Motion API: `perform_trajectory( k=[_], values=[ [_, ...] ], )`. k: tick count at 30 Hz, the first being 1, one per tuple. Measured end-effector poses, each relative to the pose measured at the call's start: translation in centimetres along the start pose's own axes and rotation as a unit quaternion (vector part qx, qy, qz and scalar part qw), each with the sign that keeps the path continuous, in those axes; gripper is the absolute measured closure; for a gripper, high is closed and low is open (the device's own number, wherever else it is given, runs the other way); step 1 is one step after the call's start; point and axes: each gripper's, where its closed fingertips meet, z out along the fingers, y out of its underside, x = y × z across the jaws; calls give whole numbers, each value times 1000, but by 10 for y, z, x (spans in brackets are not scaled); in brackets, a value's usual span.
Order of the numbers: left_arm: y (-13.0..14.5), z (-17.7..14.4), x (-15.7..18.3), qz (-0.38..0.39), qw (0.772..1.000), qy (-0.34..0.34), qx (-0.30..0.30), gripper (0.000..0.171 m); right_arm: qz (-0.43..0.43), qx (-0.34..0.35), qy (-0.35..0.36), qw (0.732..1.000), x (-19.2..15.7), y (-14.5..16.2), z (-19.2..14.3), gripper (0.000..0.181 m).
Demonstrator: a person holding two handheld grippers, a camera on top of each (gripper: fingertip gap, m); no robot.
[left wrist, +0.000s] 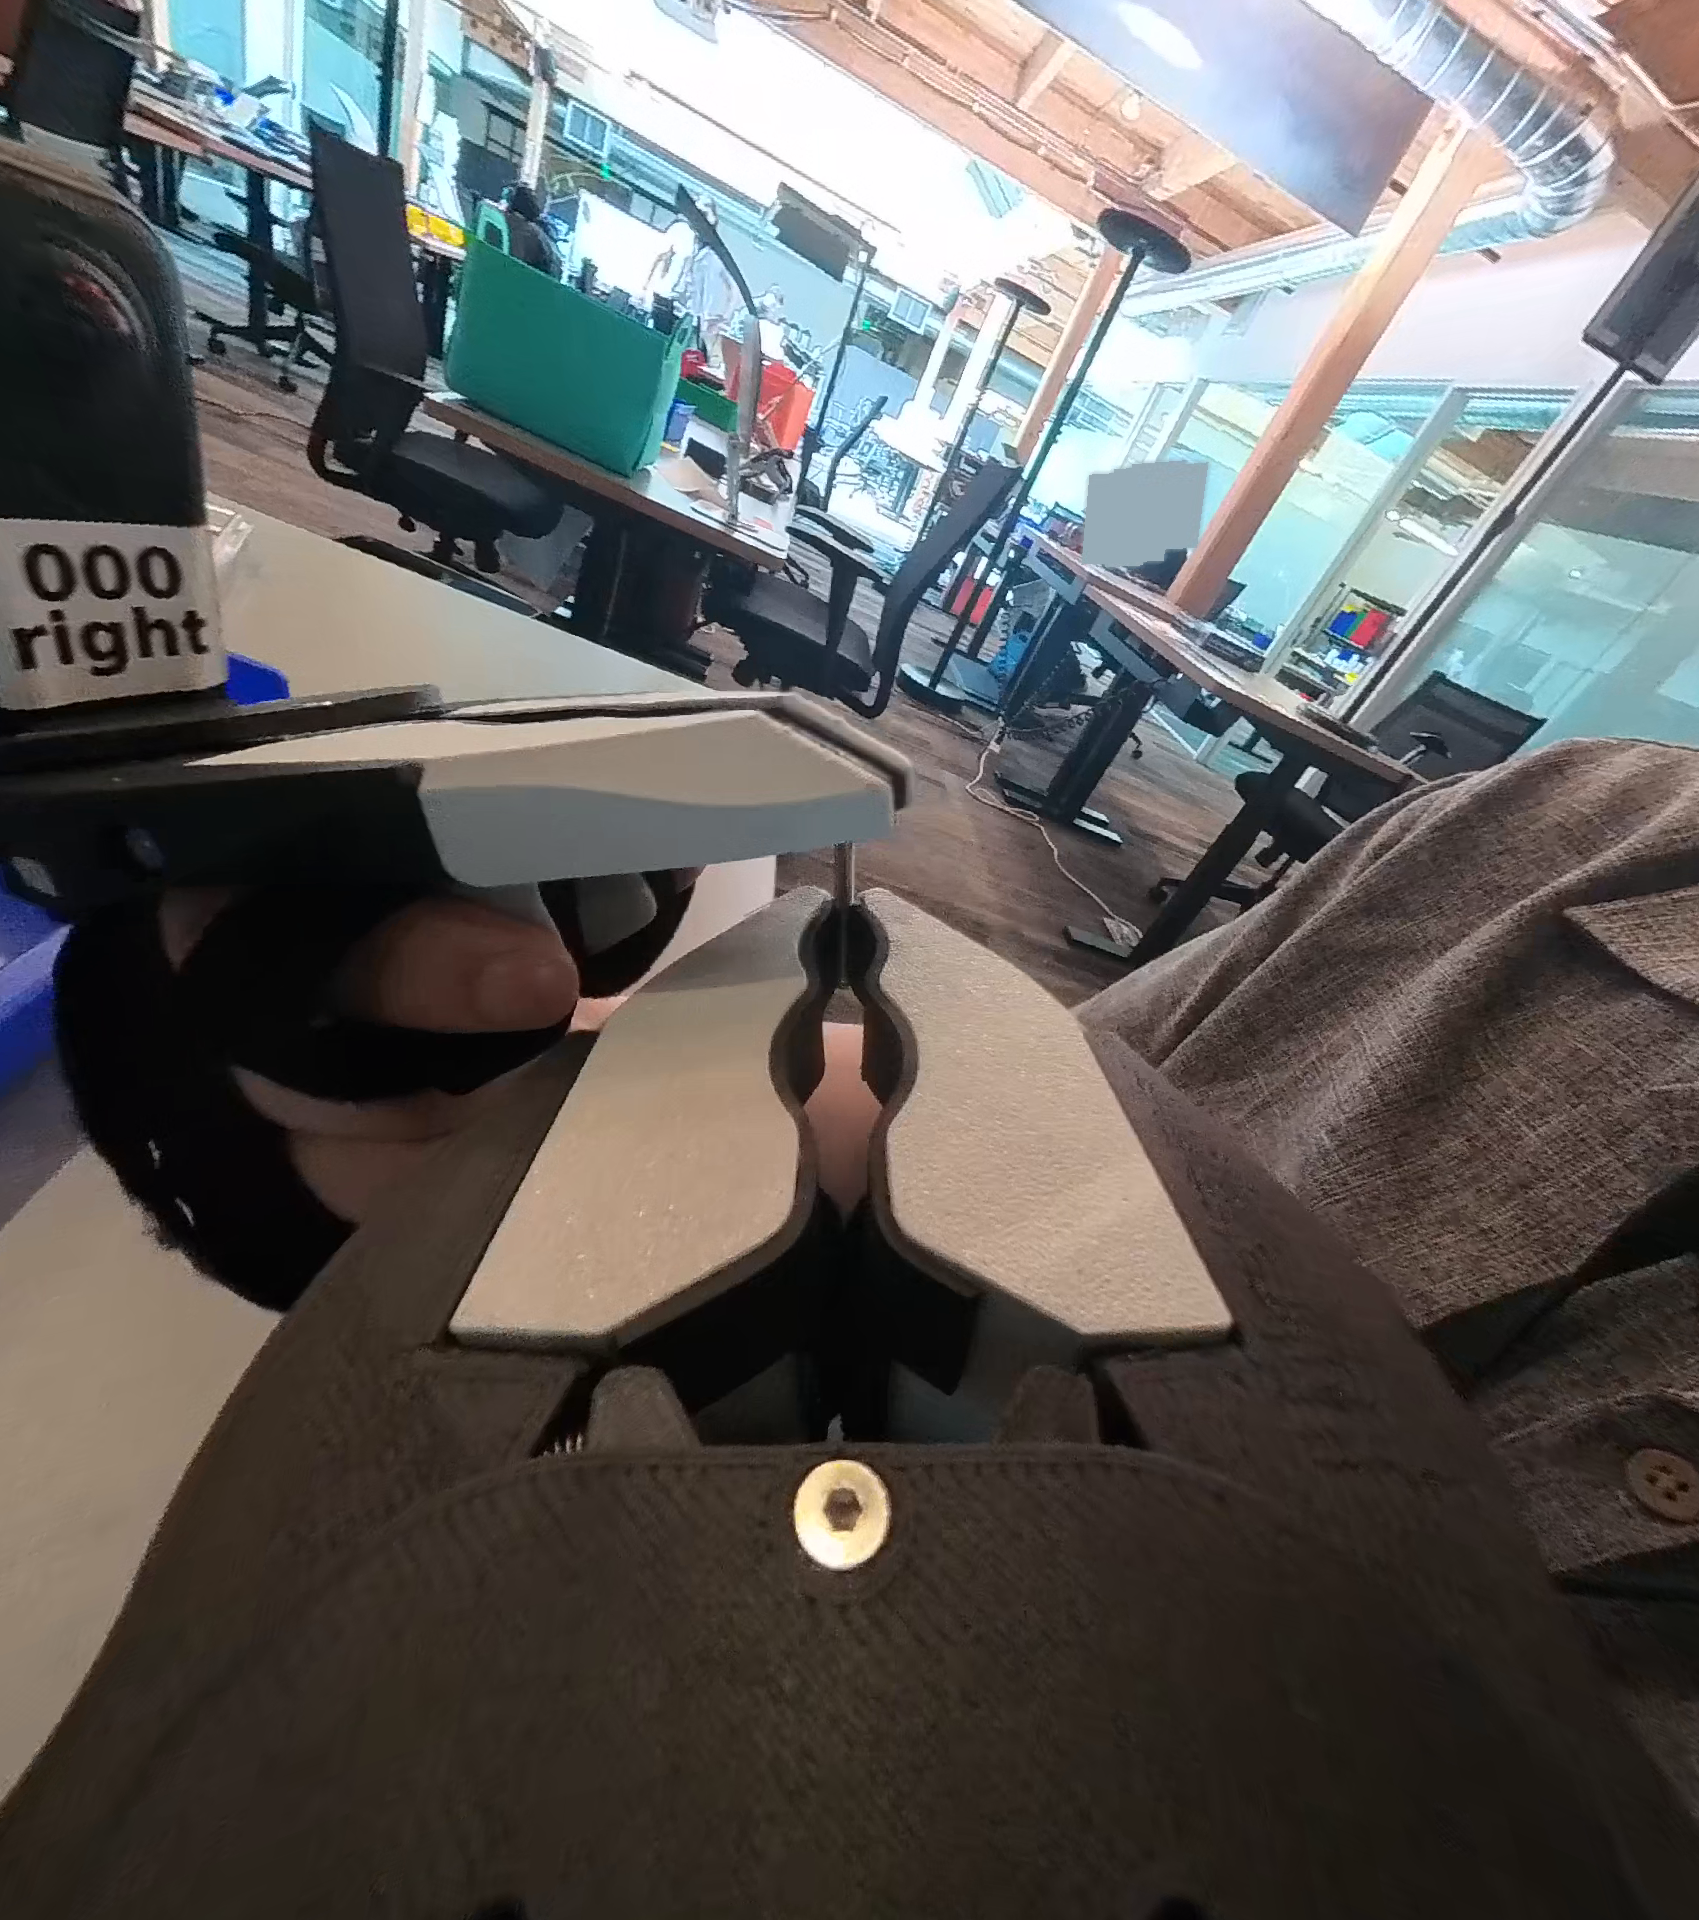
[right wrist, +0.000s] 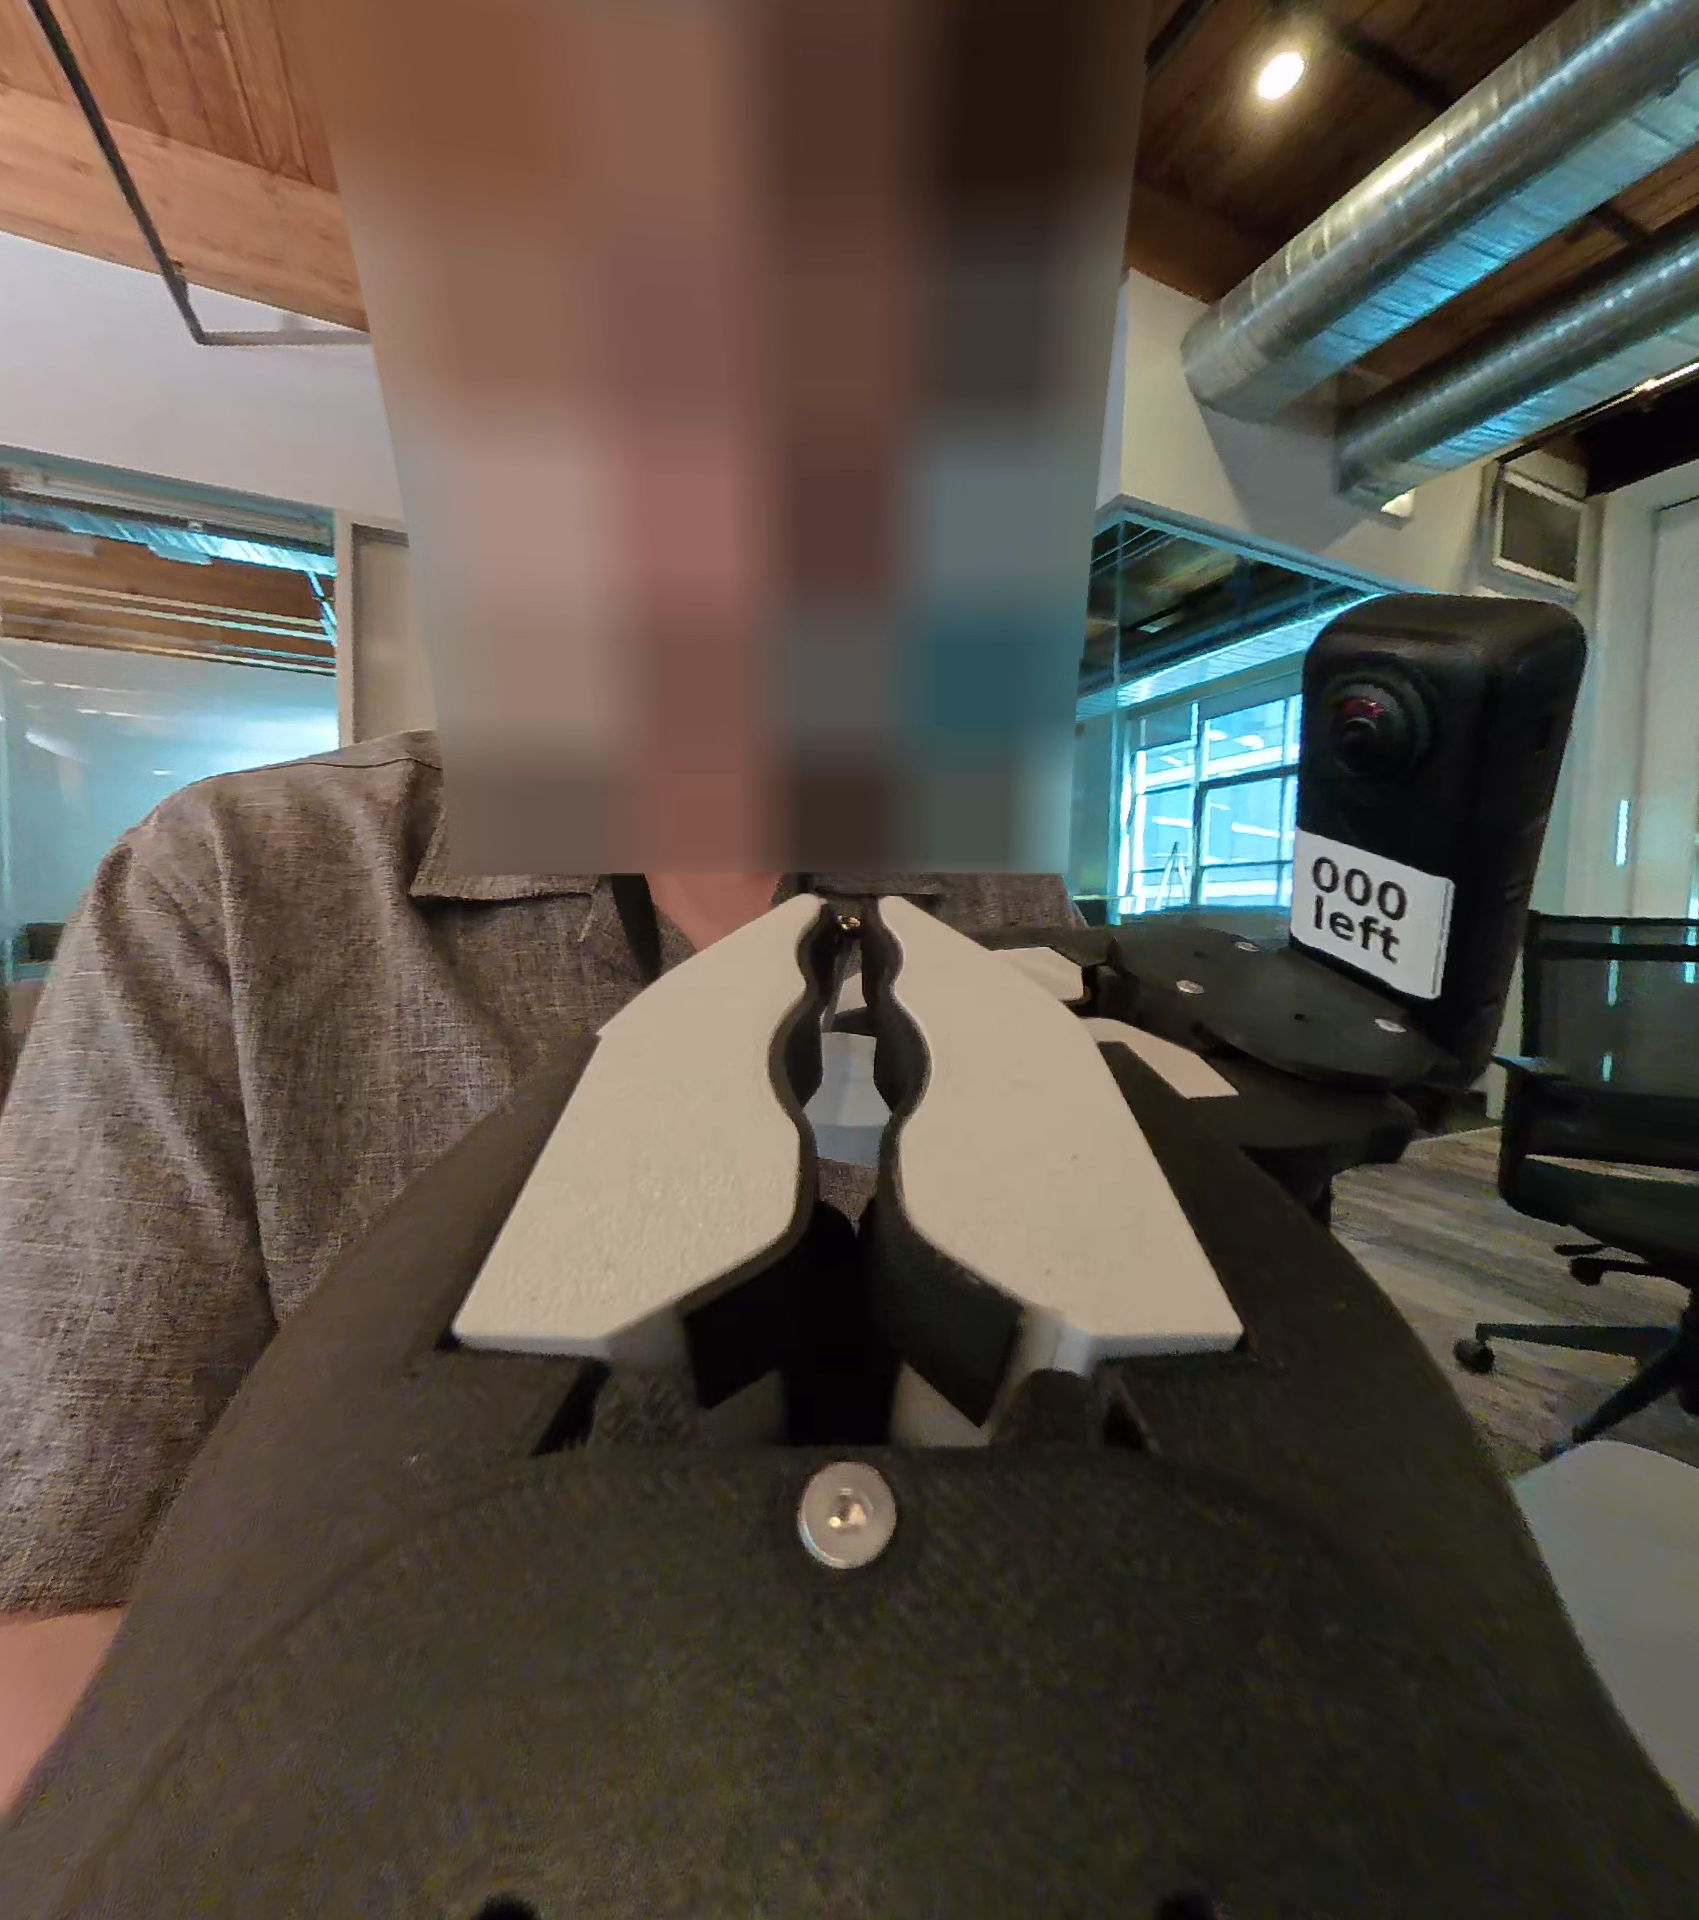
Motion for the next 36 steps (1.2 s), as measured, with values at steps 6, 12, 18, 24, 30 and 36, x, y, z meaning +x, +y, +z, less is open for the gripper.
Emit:
perform_trajectory(
  k=[6, 12, 18, 24, 30, 36],
  values=[
    [1, -1, -8, 22, 999, -40, -9, 169, -5, -12, 24, 1000, 2, 0, -4, 177],
    [1, -3, -13, 33, 997, -64, -13, 170, -7, -19, 30, 999, 5, -2, -2, 177],
    [2, -4, -15, 32, 997, -67, -16, 169, -14, -2, 36, 999, 8, -8, -6, 177],
    [2, -5, -18, 33, 997, -71, -17, 169, -33, 4, 66, 997, 6, -15, -12, 177],
    [-4, -14, -22, 48, 995, -92, -14, 170, -113, 3, 295, 949, -2, -41, -48, 177],
    [-4, -16, -26, 48, 994, -99, -14, 170, -197, 11, 508, 839, -49, -65, -87, 177]
  ],
)
